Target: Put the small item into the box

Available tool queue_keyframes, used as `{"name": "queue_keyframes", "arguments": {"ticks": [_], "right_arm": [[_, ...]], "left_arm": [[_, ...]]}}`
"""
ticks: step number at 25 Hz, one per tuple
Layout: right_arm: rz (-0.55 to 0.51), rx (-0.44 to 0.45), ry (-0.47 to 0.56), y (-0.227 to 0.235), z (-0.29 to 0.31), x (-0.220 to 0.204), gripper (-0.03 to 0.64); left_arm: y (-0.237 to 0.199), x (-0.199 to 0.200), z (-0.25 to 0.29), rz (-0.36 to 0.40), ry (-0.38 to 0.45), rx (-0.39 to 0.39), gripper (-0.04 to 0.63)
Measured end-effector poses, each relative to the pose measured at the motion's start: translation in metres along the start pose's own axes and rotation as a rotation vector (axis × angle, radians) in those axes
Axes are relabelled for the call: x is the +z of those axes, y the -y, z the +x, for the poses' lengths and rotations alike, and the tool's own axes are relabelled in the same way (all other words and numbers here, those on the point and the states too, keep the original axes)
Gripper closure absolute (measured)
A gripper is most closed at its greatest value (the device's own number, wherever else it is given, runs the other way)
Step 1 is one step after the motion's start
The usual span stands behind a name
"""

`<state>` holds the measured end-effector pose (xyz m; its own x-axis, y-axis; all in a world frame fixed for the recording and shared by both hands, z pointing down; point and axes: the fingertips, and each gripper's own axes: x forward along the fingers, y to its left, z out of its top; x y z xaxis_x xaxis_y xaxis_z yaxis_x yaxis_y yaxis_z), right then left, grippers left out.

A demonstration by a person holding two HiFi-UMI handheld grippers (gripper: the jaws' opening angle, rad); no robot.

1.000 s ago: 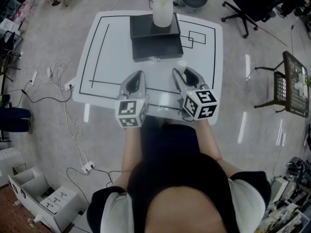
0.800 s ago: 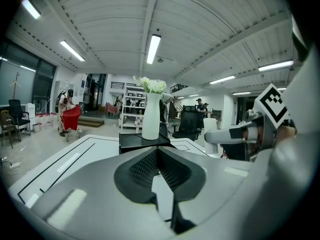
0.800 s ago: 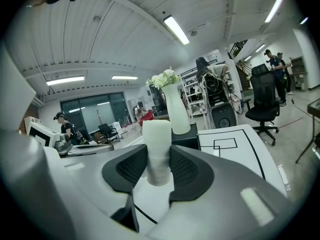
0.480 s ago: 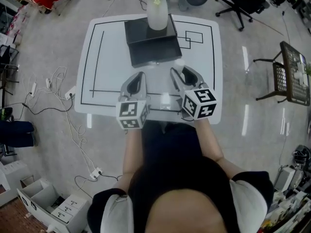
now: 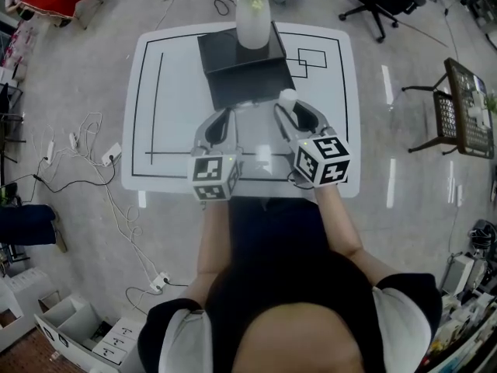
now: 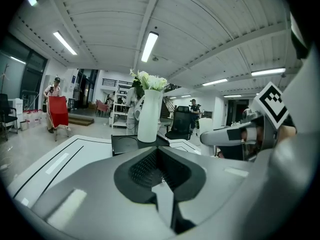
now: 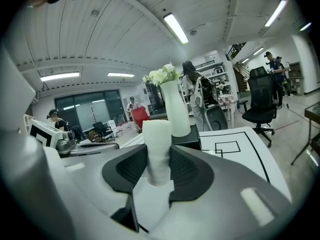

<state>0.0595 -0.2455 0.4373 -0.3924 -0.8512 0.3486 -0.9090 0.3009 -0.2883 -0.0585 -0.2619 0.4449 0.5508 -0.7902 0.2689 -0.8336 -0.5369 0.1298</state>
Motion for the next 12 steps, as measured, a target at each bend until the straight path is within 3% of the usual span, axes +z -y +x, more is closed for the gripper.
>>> {"name": "queue_keyframes", "arguments": {"ticks": [12], "right_arm": [[-0.034,-0.019,-0.013,-0.001,0.022,0.01,0.477]], "left_arm": [[-0.016,-0.008,0.024,-0.018,-0.03,-0.048,0.584]]}}
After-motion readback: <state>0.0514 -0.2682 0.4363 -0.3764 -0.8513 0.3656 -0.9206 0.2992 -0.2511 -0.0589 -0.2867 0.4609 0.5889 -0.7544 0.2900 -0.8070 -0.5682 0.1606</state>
